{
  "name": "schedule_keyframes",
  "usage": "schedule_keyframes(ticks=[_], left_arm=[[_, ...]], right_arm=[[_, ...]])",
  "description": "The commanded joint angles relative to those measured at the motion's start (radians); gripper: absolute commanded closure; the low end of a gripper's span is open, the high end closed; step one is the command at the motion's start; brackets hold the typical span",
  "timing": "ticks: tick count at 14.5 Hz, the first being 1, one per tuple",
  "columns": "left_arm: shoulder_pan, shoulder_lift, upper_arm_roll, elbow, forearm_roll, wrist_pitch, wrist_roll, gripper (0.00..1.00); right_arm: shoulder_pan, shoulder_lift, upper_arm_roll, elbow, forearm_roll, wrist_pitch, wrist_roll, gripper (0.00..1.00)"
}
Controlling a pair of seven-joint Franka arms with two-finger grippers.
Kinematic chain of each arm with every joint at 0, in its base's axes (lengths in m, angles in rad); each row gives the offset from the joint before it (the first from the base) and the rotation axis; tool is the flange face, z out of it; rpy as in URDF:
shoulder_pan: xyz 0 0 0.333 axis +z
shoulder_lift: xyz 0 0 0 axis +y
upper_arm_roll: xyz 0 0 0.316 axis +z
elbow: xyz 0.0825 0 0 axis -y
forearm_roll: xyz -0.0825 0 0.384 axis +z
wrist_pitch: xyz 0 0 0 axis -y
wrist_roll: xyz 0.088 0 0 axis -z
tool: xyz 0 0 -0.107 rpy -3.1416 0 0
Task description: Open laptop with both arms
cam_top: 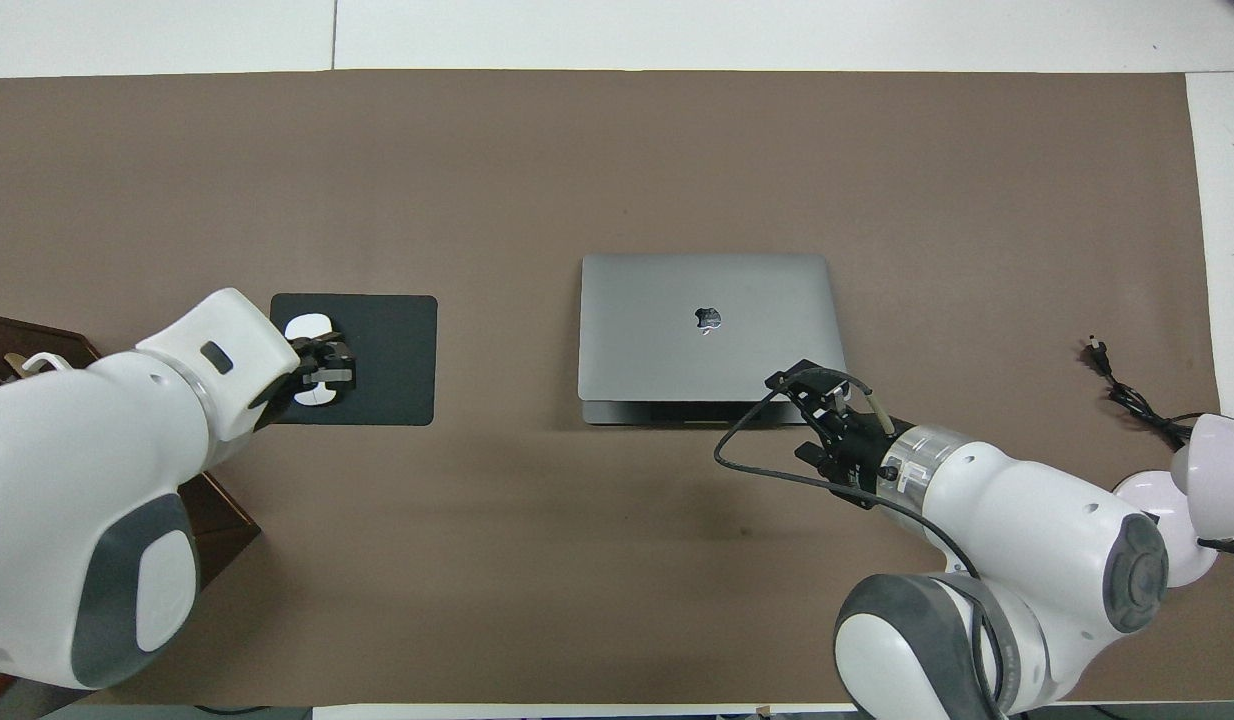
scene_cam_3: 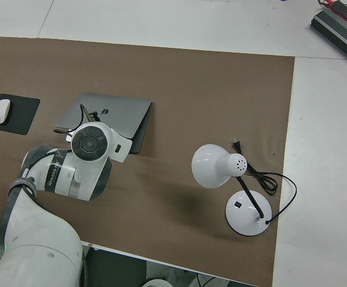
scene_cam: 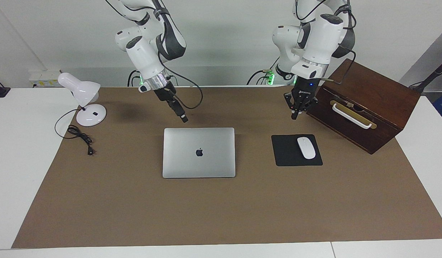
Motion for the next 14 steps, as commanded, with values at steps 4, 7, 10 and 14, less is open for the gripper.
schedule_keyframes(ticks=[4,7,10,14], left_arm=[[-0.140,-0.043,0.013,-0.247,-0.016,0.362,0.030,1.00],[-0.205,0.001,0.013,-0.315,-0.016,0.534,0.034,1.00],[-0.285,0.102,0.013,-0.352,-0.016,0.730,0.039,1.00],[-0.361,0.191,0.015,-0.370,-0.016,0.872,0.044,1.00]], right_arm=[[0.041,0.105,0.007,-0.005,0.023,0.133,-0.008,0.00],[0.067,0.139,0.007,-0.005,0.023,0.169,-0.008,0.00],[0.061,0.145,0.007,-0.005,0.023,0.187,-0.011,0.00],[0.062,0.161,0.007,-0.005,0.023,0.296,-0.011,0.00]])
